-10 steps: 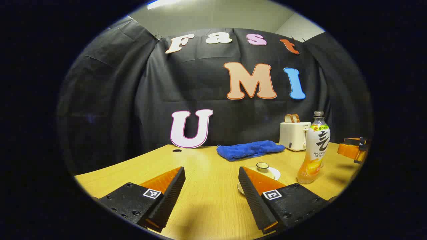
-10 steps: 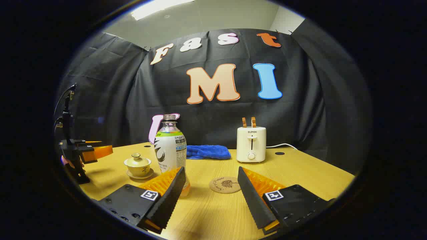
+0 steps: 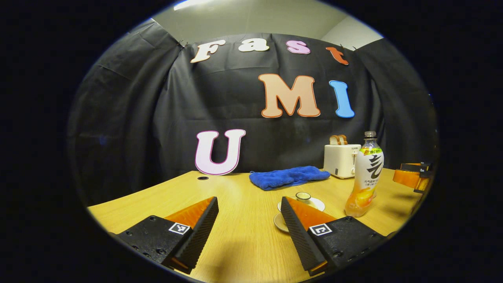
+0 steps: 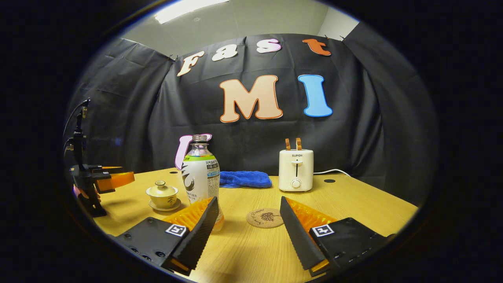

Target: Open the teacup lid with one hand, grasp the water bottle and pour water into the teacup with the other hand; after pouring, place the water bottle on the coaster and then close the teacup lid.

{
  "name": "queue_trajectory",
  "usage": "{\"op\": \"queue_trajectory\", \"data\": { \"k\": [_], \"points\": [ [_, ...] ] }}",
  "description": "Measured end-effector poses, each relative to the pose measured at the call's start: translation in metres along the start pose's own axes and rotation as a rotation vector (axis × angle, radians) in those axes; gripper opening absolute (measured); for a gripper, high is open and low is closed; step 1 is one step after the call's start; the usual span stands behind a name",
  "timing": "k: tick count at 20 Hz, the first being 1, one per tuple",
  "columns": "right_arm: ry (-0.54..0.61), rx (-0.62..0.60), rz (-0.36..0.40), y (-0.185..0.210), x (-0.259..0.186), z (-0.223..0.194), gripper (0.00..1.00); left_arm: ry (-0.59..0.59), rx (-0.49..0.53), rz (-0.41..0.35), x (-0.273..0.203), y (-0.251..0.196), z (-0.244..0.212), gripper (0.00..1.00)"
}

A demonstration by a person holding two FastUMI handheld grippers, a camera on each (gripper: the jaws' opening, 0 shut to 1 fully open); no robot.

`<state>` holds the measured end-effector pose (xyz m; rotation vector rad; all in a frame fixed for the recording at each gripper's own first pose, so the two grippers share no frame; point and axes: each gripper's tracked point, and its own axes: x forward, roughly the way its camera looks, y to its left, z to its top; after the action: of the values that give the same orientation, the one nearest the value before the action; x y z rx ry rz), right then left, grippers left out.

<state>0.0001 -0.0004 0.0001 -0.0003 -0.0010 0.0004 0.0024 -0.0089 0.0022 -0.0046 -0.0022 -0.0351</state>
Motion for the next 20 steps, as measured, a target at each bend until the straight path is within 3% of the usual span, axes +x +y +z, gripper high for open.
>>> {"op": "queue_trajectory", "data": {
  "k": [10,19,20],
  "points": [
    [0.000,0.000,0.000,0.001,0.000,-0.001,0.98,0.002,-0.001,0.002,0.001,0.000,0.000,0.94],
    [-0.001,0.000,0.000,0.001,0.000,-0.001,0.95,0.000,0.002,-0.083,0.003,-0.018,0.000,0.92],
    [-0.001,0.000,0.000,0.001,0.000,-0.001,1.00,-0.002,0.002,-0.088,0.003,-0.019,0.001,0.92]
  ]
}}
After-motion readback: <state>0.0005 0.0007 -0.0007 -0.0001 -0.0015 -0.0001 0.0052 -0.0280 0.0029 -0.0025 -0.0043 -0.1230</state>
